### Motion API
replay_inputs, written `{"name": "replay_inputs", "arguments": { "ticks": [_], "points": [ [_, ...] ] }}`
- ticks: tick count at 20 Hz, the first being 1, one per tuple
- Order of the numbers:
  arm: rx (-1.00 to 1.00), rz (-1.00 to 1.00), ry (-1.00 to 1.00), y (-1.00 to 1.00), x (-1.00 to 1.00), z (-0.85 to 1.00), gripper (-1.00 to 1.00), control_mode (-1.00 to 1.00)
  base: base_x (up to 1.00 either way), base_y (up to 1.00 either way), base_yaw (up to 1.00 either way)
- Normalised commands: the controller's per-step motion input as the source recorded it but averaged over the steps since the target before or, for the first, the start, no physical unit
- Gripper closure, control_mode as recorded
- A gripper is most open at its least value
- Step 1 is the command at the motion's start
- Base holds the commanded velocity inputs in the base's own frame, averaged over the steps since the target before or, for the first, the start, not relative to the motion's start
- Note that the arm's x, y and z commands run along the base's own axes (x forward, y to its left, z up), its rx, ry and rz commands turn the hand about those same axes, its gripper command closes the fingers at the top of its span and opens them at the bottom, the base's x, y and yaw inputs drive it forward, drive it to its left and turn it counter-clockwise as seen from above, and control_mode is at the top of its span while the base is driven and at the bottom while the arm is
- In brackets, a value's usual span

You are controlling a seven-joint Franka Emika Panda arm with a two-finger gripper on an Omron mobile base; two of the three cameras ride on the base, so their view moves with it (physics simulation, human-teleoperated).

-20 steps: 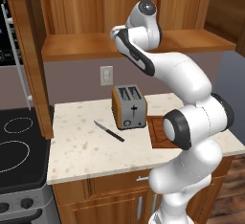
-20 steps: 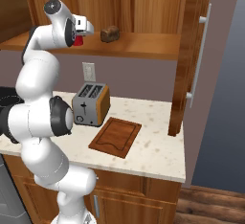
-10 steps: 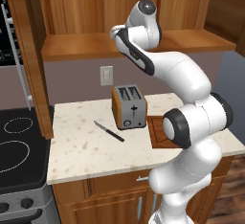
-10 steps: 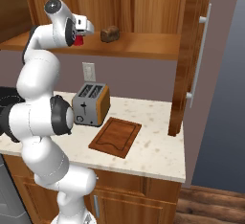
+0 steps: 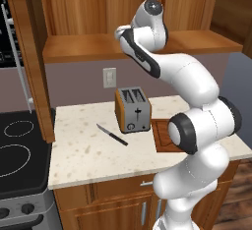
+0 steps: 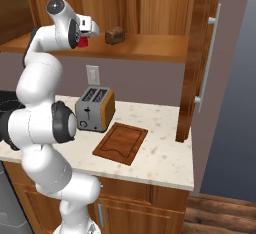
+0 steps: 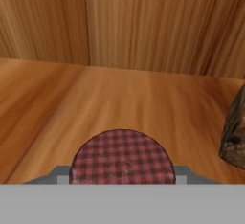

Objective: Pick the bread, place it on the cutting board, pick the jam, place it on the counter, and close the cabinet.

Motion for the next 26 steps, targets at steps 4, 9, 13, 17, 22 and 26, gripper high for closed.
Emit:
{"name": "replay_inputs", "arguments": {
  "ticks": [4,9,13,17,22,26],
  "points": [
    [0.00,0.00,-0.02,-0.15,-0.19,0.00,1.00,-1.00,0.00,0.00,0.00],
    [0.00,0.00,0.00,-0.13,-0.26,0.01,1.00,-1.00,0.00,0.00,0.00],
    [0.00,0.00,0.00,-0.10,-0.35,0.01,1.00,-1.00,0.00,0.00,0.00],
    [0.00,0.00,0.00,-0.04,-0.39,0.02,1.00,-1.00,0.00,0.00,0.00],
    [0.00,0.00,0.00,0.00,-0.50,0.00,1.00,-1.00,0.00,0.00,0.00],
    [0.00,0.00,0.00,0.00,-0.57,0.00,1.00,-1.00,0.00,0.00,0.00]
  ]
}}
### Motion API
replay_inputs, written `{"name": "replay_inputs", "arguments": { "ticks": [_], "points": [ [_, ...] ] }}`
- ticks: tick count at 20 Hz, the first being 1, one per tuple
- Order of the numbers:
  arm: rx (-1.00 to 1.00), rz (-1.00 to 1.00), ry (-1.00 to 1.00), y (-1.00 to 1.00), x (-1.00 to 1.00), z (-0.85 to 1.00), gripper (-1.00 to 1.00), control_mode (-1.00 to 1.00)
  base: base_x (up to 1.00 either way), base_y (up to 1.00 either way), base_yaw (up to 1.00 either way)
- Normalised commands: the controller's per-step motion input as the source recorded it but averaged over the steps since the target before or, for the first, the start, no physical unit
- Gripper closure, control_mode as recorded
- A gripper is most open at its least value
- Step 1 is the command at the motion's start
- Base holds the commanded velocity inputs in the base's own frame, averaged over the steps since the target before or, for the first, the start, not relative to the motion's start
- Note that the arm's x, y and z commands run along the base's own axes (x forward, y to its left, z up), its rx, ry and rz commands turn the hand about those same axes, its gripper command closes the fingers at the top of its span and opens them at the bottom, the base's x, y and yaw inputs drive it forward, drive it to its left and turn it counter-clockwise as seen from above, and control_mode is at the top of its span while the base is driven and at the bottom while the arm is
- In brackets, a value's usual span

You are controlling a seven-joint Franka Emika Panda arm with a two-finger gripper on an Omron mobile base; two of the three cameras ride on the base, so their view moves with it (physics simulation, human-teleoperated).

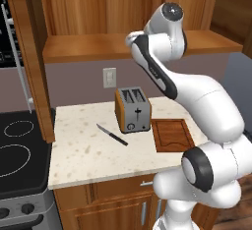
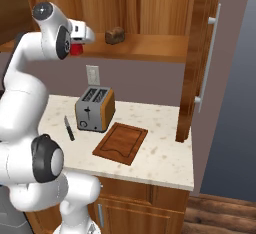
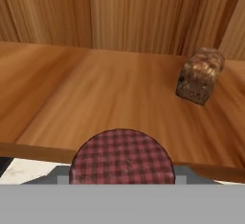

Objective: Pick the bread, place it on the cutting board, pick the jam, place it on the counter, and close the cabinet.

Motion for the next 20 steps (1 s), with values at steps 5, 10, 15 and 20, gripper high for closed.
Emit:
{"name": "replay_inputs", "arguments": {
  "ticks": [5,10,15,20],
  "points": [
    [0.00,0.00,0.00,0.00,-0.72,0.00,1.00,-1.00,0.00,0.00,0.00],
    [0.00,0.00,0.02,0.00,-0.75,0.00,1.00,-1.00,0.00,0.00,0.00],
    [0.00,0.00,0.04,0.00,-0.69,-0.01,1.00,-1.00,0.00,0.00,0.00],
    [0.00,0.00,0.03,0.00,-0.61,-0.10,1.00,-1.00,0.00,0.00,0.00]
  ]
}}
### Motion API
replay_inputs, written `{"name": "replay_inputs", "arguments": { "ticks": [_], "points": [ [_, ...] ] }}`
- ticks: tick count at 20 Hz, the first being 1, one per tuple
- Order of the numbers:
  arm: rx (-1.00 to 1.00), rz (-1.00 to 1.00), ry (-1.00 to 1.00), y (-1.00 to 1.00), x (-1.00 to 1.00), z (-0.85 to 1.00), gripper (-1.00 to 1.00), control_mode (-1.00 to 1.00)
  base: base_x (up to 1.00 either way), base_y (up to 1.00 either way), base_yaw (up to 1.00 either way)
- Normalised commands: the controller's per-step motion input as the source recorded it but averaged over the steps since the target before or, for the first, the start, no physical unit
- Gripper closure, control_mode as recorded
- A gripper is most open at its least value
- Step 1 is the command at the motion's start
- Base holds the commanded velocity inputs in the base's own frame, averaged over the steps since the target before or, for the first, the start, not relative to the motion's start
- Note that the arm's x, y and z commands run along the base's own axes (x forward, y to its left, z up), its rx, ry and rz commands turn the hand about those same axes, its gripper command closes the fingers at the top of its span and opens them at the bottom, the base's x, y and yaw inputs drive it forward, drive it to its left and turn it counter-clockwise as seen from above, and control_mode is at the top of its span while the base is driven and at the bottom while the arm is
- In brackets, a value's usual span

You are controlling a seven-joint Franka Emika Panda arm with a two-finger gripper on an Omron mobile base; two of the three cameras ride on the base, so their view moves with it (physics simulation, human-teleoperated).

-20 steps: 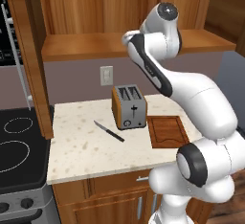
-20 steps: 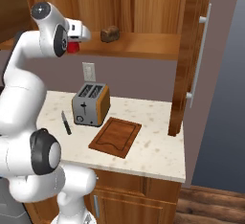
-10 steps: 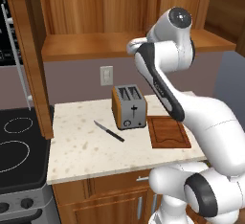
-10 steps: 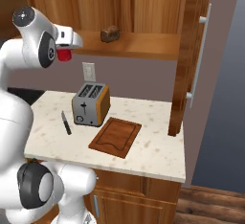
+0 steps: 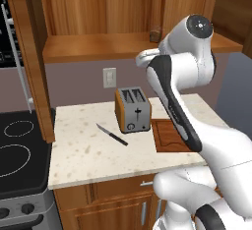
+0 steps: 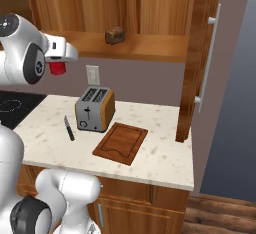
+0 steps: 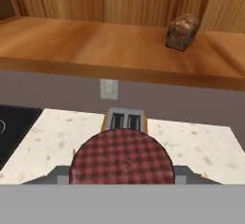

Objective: Pick the bread, place it on the cutting board, pick the jam, place it on the counter, and close the cabinet.

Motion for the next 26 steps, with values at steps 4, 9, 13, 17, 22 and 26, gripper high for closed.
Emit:
{"name": "replay_inputs", "arguments": {
  "ticks": [4,9,13,17,22,26],
  "points": [
    [-0.01,0.00,0.04,0.08,-0.59,-0.15,1.00,-1.00,0.00,0.00,0.00],
    [-0.03,0.00,0.06,0.18,-0.49,-0.13,1.00,-1.00,0.00,0.00,0.00],
    [-0.02,0.00,0.07,0.21,-0.47,-0.11,1.00,-1.00,0.00,0.00,0.00],
    [-0.03,0.00,0.10,0.35,-0.40,-0.07,1.00,-1.00,0.00,0.00,0.00],
    [-0.03,0.00,0.10,0.33,-0.42,-0.10,1.00,-1.00,0.00,0.00,0.00],
    [-0.01,0.00,0.09,0.31,-0.43,-0.10,1.00,-1.00,0.00,0.00,0.00]
  ]
}}
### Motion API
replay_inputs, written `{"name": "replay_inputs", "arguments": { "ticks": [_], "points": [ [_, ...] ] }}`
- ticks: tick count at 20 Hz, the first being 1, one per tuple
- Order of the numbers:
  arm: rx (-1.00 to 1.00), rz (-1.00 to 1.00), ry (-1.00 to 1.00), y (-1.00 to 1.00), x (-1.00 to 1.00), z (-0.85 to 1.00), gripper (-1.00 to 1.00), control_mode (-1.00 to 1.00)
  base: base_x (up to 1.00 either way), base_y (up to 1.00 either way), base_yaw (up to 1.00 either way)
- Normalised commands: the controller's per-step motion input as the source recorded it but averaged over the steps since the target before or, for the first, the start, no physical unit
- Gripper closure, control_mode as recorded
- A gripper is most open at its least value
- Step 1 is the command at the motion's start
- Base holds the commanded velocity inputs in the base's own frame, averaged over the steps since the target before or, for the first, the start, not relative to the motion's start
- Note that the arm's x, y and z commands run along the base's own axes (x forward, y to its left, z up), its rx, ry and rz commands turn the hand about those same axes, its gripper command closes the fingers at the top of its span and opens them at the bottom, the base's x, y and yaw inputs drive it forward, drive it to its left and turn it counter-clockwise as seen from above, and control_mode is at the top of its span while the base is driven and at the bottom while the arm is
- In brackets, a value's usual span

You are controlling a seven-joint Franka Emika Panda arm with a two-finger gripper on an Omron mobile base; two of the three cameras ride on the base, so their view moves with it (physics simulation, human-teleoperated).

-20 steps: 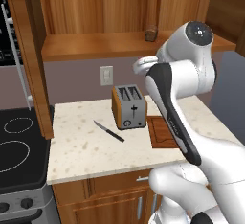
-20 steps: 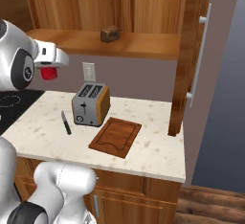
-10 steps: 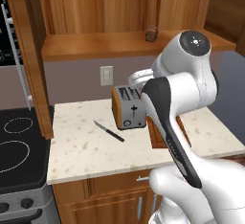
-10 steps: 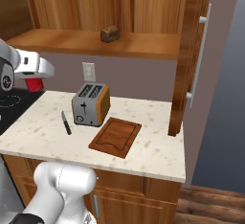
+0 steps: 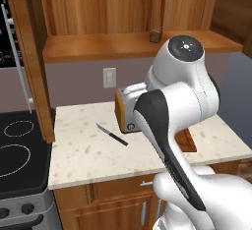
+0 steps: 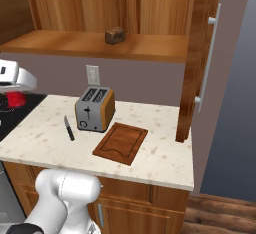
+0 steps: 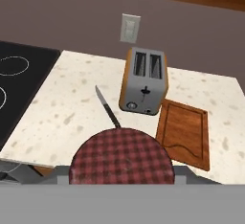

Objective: Pick the bread, place it on the cutting board, pick the jam, place it on the counter, and close the cabinet.

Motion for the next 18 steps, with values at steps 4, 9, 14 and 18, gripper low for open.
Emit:
{"name": "replay_inputs", "arguments": {
  "ticks": [4,9,14,18],
  "points": [
    [0.00,0.00,0.06,0.24,-0.32,-0.12,1.00,-1.00,0.00,0.00,0.00],
    [0.00,0.00,0.00,0.18,-0.25,-0.25,1.00,-1.00,0.00,0.00,0.00],
    [0.00,0.00,0.00,0.10,-0.15,-0.31,1.00,-1.00,0.00,0.00,0.00],
    [0.00,0.00,0.00,0.05,-0.05,-0.35,1.00,-1.00,0.00,0.00,0.00]
  ]
}}
